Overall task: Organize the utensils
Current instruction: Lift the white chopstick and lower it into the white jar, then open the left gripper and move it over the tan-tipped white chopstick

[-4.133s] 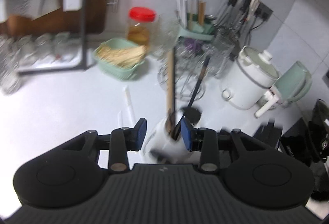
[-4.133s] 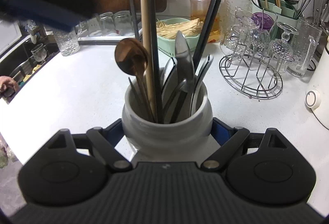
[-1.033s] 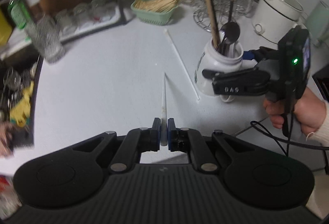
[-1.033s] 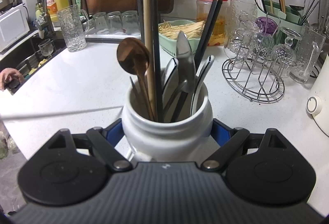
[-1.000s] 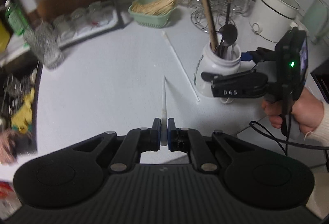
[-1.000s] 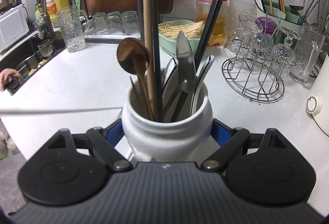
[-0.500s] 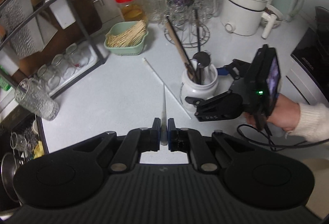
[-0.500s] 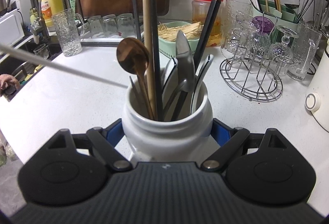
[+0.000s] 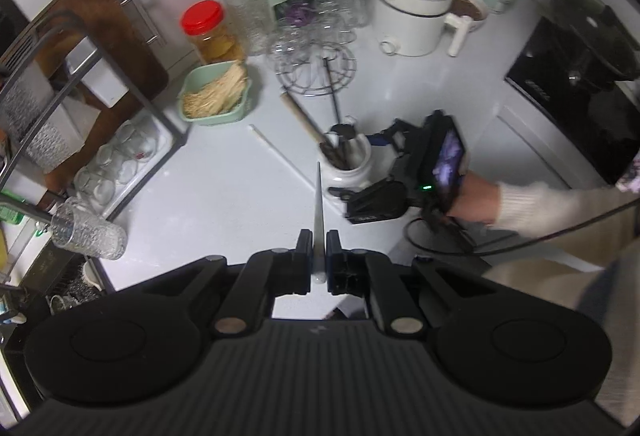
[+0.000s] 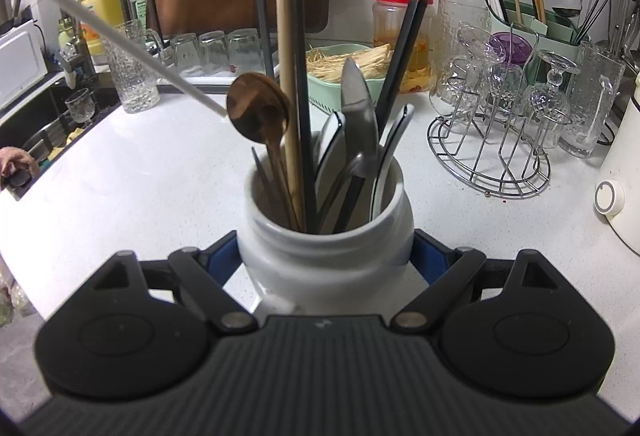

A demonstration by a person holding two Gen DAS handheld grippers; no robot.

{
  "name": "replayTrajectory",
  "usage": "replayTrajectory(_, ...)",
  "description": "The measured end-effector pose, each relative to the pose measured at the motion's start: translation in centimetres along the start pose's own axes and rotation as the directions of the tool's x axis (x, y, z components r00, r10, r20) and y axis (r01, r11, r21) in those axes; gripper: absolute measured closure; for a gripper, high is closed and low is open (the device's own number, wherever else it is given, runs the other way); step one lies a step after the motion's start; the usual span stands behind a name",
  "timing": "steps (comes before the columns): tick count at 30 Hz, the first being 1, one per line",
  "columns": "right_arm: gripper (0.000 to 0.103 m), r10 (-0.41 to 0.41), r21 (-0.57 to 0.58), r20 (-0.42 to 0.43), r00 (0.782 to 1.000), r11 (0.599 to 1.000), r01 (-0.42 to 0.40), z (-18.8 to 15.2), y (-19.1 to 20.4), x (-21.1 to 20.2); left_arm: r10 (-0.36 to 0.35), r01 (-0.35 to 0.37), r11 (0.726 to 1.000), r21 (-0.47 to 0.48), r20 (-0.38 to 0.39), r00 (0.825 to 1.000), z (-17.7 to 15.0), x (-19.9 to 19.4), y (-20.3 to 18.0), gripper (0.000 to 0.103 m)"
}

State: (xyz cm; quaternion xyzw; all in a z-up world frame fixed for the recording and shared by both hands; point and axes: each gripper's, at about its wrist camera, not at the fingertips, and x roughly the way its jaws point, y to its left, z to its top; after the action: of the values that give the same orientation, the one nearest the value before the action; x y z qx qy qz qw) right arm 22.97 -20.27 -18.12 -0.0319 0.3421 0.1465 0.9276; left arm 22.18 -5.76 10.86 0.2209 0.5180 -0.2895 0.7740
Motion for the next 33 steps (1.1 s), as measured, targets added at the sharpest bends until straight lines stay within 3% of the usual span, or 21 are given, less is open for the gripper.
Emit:
replayTrajectory(6,0.012,-0.011,0.017,0.009,1.000,1.000,0.011,-0.1,0.1,0.0,-0.040,0.040,0.999,0.024,0.000,0.999,1.9,-0.9,-0.7,0.095)
replayTrajectory(11,0.012,-0.012,0.018,0.012,1.000,1.000,0.011,-0.2,0.1,0.0,-0.034,0.034,0.999,0.039,0.000,0.999,3.1,-0.4,-0.5,0.096)
replayTrajectory(21,0.012,-0.011,0.018,0.013,1.000,1.000,0.011,-0.2,0.2,0.0,-0.094,0.100,0.991,0.089,-0.069,0.993,5.0,4.2,-1.3,0.095)
replayTrajectory(25,0.012,-0.011,0.014,0.014,1.000,1.000,0.011,-0.2,0.2,0.0,-0.084,0.096,0.990,0.104,-0.118,0.990,5.7,6.2,-1.0,0.095)
replayTrajectory(33,0.013,-0.015,0.021,0.018,1.000,1.000,0.015,-0.1,0.2,0.0,-0.098,0.106,0.993,0.047,-0.138,0.986,7.1,9.5,0.1,0.095)
